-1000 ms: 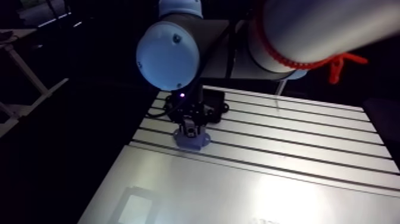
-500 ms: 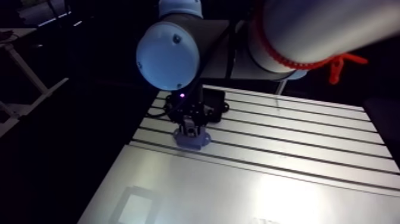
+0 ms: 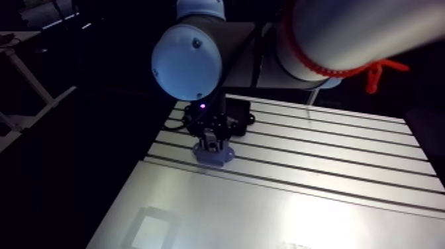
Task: Pick up the bearing and press it into the housing until flush.
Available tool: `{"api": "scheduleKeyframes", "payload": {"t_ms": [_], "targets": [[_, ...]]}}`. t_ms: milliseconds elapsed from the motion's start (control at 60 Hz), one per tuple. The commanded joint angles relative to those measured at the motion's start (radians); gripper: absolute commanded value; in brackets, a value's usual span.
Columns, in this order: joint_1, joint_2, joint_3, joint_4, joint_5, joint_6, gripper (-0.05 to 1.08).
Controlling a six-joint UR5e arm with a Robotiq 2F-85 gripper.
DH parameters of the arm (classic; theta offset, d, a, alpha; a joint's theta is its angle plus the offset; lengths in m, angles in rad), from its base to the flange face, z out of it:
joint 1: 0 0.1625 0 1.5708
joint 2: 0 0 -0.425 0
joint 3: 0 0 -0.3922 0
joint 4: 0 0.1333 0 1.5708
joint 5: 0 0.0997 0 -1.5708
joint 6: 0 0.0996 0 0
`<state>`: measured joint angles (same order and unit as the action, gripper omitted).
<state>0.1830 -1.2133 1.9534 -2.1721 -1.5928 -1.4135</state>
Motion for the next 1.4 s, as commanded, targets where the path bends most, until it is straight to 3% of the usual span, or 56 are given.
{"api": "scheduleKeyframes", "payload": {"t_ms": [17, 550, 567, 583, 600, 617, 633, 667, 1250, 1400], "targets": [[0.0, -0.001, 0.0, -0.001, -0.001, 0.0, 0.73], [0.0, -0.004, 0.002, -0.001, 0.0, 0.0, 0.71], [0.0, -0.006, 0.002, -0.001, 0.001, 0.0, 0.57], [0.0, -0.006, 0.002, -0.001, 0.001, 0.0, 0.57], [0.0, -0.008, 0.002, -0.001, 0.001, -0.001, 0.29], [0.0, -0.008, 0.002, -0.001, 0.001, -0.001, 0.29], [0.0, -0.011, 0.0, -0.001, 0.003, -0.002, 0.06], [0.0, -0.013, 0.0, -0.001, 0.003, -0.002, 0.01], [0.0, -0.04, -0.004, 0.001, 0.009, -0.002, 0.01], [-0.002, -0.051, -0.015, 0.002, 0.033, -0.013, 0.01]]}}
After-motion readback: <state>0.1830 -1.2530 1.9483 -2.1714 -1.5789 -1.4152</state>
